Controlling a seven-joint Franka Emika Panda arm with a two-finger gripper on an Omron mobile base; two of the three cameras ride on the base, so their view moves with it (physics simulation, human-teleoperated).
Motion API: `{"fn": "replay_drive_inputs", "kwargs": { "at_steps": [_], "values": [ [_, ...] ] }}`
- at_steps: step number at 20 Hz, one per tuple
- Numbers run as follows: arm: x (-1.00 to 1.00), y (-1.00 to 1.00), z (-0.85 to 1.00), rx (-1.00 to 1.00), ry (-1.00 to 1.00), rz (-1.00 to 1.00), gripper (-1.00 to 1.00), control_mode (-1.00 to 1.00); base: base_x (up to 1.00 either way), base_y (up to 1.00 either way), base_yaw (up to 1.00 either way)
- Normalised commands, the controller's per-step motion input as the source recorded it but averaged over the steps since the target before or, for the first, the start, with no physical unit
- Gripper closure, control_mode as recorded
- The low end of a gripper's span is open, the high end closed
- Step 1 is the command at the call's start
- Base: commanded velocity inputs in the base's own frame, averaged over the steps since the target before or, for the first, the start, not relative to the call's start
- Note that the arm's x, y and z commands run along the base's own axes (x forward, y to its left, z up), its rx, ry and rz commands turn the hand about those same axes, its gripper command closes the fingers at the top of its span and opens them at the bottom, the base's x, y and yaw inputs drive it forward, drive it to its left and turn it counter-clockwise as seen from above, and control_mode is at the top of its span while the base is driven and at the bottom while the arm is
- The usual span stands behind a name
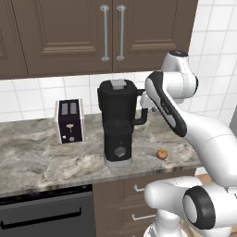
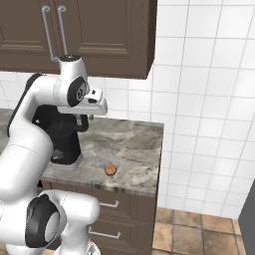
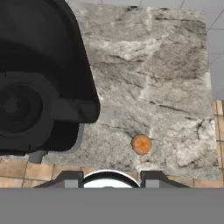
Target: Open the blender lid, put the tangerine in the blender, close the lid, and start the blender.
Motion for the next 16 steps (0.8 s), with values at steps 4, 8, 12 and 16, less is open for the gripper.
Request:
{"fn": "replay_drive_inputs", "kwargs": {
  "at_steps": [4,8,12,16],
  "values": [
    [-0.25,0.0,0.0,0.0,-0.1,0.0,-1.0,-1.0,0.0,0.0,0.0],
    [-0.26,0.29,0.06,0.0,-0.22,-0.09,-1.0,-1.0,0.0,0.0,0.0],
    [-0.18,0.47,0.55,0.0,-0.18,-0.13,-1.0,-1.0,0.0,0.0,0.0],
    [-0.04,0.42,0.84,0.0,-0.15,-0.03,-1.0,-1.0,0.0,0.0,0.0]
  ]
}}
